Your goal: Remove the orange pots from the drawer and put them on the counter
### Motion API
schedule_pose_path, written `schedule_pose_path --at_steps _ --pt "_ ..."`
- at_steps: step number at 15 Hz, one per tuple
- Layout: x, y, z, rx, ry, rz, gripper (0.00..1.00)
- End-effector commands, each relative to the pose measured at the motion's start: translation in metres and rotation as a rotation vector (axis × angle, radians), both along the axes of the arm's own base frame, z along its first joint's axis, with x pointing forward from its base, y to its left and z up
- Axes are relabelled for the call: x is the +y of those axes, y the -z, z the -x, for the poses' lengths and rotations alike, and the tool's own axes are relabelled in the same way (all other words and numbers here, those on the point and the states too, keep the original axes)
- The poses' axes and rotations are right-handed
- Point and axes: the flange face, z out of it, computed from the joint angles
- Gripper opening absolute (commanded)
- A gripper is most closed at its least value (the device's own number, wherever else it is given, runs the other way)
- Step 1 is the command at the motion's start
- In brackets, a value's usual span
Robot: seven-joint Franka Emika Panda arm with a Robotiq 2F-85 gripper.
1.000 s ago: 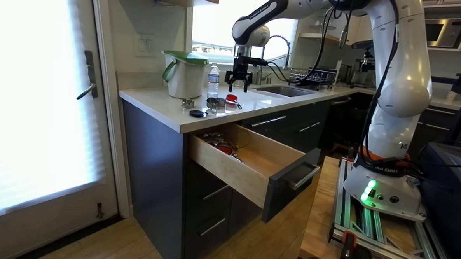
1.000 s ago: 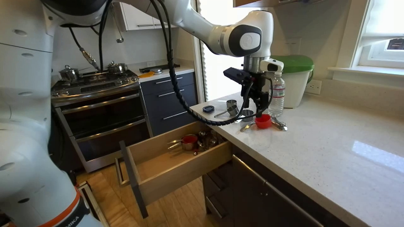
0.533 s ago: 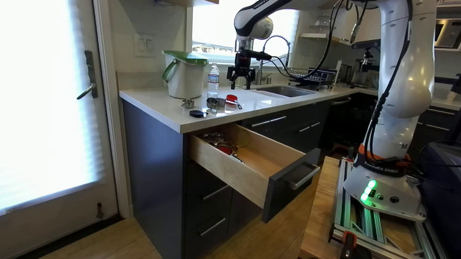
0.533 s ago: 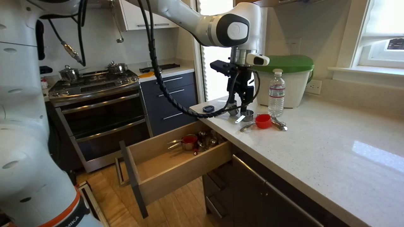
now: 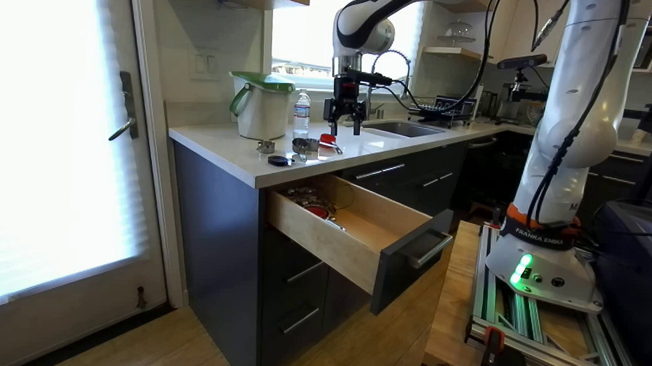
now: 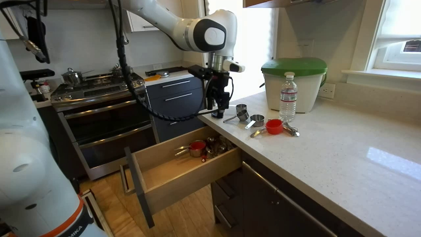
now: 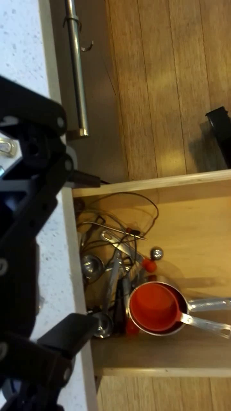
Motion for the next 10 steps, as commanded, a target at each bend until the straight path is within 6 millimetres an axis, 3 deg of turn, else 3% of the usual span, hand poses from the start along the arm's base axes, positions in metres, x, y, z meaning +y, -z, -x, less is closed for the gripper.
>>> schedule_pose_path --at_steps 1,2,3,5,10 --pt "0.044 0.003 0.038 -0.008 -0.003 0.01 1.0" --pt "0.056 0.005 0.044 -0.007 -0.01 0.016 1.0" --pt "0.041 0.003 0.022 0.01 -0.019 0.006 1.0" --pt "0.05 0.001 0.025 0.007 -0.03 0.008 1.0" --pt "0.041 0.001 0.022 0.005 -0.017 0.007 1.0"
